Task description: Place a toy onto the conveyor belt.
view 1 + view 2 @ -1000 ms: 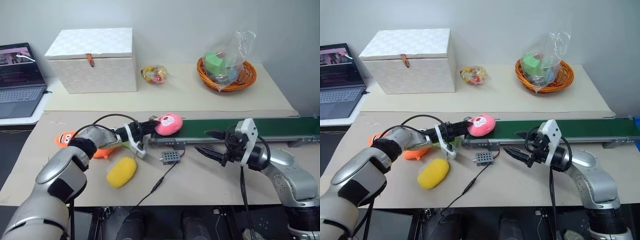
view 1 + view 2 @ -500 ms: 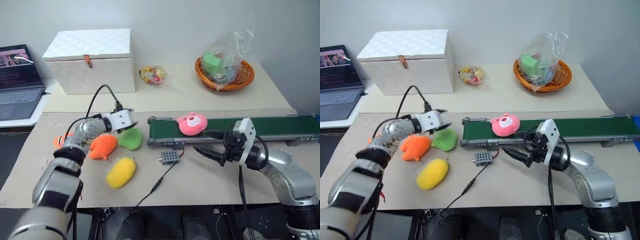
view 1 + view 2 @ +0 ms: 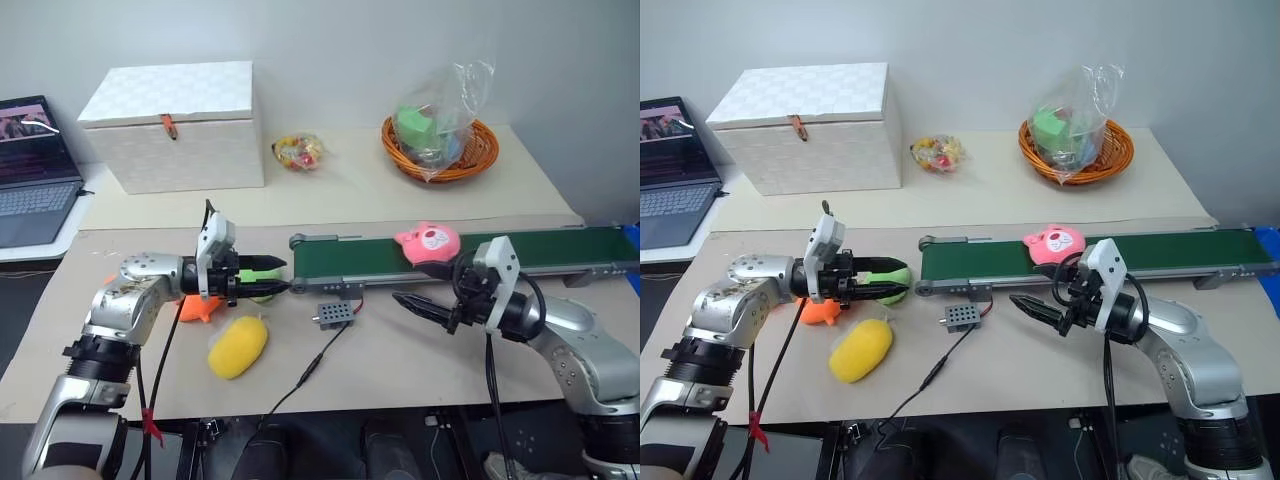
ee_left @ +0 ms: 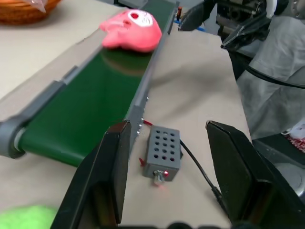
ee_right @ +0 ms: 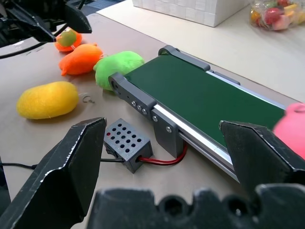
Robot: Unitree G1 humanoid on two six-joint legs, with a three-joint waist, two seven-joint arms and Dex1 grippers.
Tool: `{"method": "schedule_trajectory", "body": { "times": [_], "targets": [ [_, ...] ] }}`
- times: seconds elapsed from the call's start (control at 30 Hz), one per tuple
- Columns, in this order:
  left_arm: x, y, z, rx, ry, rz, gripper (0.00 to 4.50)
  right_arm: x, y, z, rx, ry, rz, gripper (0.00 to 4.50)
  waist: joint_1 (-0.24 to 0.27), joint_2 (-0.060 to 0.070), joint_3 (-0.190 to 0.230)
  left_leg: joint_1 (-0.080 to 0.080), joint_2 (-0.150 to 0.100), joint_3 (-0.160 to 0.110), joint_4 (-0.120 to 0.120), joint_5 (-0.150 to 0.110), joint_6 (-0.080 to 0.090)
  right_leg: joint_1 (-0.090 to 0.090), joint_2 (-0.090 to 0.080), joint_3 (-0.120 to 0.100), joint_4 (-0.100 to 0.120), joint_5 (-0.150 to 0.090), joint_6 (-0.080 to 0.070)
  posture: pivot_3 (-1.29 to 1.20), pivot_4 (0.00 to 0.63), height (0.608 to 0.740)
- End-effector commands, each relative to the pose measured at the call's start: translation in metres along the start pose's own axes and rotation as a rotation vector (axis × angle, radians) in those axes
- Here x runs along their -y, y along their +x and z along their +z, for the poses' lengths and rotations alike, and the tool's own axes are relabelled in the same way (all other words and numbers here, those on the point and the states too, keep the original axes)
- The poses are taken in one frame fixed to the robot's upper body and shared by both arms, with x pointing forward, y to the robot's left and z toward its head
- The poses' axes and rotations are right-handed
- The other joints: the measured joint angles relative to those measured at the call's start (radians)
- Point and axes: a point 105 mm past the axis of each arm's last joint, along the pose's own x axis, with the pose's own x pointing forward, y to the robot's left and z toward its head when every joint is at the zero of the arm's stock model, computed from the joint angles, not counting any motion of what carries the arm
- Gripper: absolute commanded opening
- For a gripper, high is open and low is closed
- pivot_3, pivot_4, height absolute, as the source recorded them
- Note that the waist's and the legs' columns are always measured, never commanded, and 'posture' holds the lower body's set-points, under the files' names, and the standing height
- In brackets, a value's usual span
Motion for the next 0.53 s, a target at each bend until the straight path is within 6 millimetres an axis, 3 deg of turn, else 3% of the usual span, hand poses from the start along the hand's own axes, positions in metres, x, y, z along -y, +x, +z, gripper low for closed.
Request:
{"method": "schedule_trajectory", "body": {
  "times": [0.03,0.53],
  "targets": [
    [0.0044,0.0003,0.0202,0.051,0.055,0.002,2.67,-0.0022,-0.0048,0.0128,0.028,-0.034,-0.003,4.5,0.0,0.0,0.0,0.0,0.0,0.0,0.0,0.0,0.0,0.0,0.0,0.0,0.0,0.0,0.0,0.0,0.15,0.74],
    [0.0057,0.0058,0.0207,0.046,0.097,0.025,2.67,-0.0016,-0.0062,0.0108,0.02,-0.029,-0.002,4.5,0.001,0.0,0.0,0.001,0.0,0.001,0.0,0.0,0.0,0.0,0.0,0.001,-0.001,0.0,0.0,0.0,0.15,0.74]
  ]
}}
